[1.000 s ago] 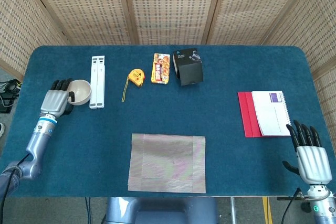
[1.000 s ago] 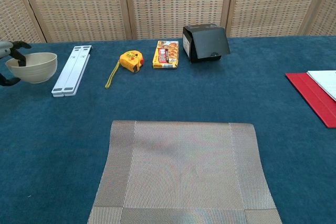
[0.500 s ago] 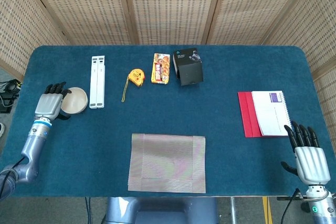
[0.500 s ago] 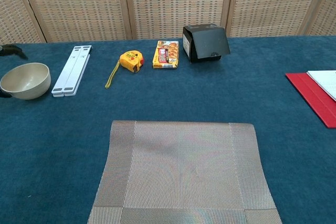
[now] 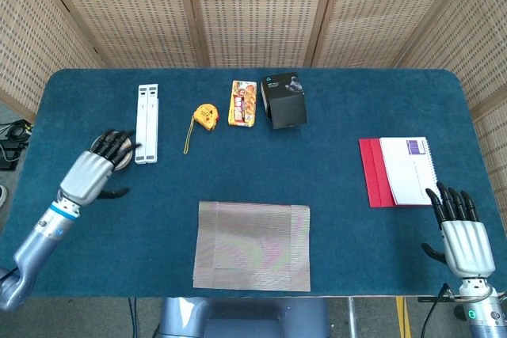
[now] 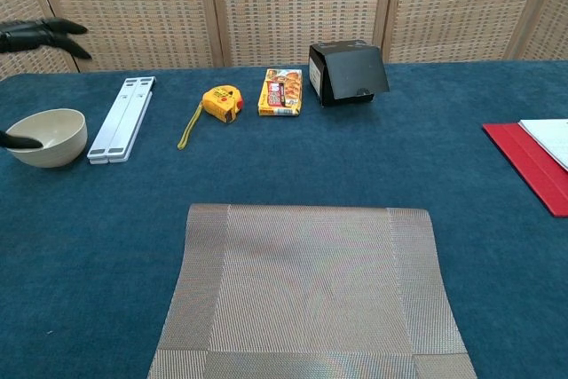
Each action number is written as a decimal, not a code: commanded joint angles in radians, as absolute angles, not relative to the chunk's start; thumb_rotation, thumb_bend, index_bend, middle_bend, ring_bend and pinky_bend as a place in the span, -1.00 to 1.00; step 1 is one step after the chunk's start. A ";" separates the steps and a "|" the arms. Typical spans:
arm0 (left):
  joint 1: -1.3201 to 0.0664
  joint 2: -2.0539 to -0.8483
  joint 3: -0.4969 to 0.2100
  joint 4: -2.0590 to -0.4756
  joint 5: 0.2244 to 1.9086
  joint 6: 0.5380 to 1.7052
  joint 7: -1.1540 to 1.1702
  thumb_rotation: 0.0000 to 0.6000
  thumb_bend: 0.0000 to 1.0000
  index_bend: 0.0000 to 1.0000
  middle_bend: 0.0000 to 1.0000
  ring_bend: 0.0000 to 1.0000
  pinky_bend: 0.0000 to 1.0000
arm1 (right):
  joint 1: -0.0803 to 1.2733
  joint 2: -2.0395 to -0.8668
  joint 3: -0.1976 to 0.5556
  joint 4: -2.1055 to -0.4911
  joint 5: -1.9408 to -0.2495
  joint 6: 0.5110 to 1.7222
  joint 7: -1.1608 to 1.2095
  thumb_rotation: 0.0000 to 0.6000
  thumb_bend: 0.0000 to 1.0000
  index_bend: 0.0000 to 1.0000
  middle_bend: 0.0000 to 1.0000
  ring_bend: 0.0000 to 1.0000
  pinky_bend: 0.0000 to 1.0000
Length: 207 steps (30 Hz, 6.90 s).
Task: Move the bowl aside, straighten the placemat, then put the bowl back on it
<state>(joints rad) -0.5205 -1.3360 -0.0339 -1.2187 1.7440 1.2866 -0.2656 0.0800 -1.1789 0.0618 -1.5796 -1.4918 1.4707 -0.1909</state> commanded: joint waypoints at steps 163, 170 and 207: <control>-0.501 -1.197 -0.189 -1.666 1.145 1.241 0.244 1.00 -1.00 -1.00 -1.00 -1.00 -1.00 | 0.100 -1.196 0.031 -1.542 -1.528 1.441 -0.164 1.00 -1.00 -0.79 -1.00 -1.00 -1.00; -0.428 -1.156 -0.132 -1.744 1.172 1.302 0.277 1.00 -1.00 -1.00 -1.00 -1.00 -1.00 | 0.103 -1.203 0.022 -1.533 -1.547 1.441 -0.171 1.00 -1.00 -0.78 -1.00 -1.00 -1.00; -0.333 -1.072 -0.058 -1.824 1.348 1.340 0.284 1.00 -1.00 -1.00 -1.00 -1.00 -1.00 | 0.524 -1.444 -0.118 -1.442 -2.023 1.038 -0.217 1.00 -1.00 -0.64 -1.00 -1.00 -1.00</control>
<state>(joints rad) -0.3329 -1.0716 -0.0579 -1.8237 1.3479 1.3397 0.2844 0.5186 -1.4387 -0.1222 -1.4424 -2.0287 1.0442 -0.2130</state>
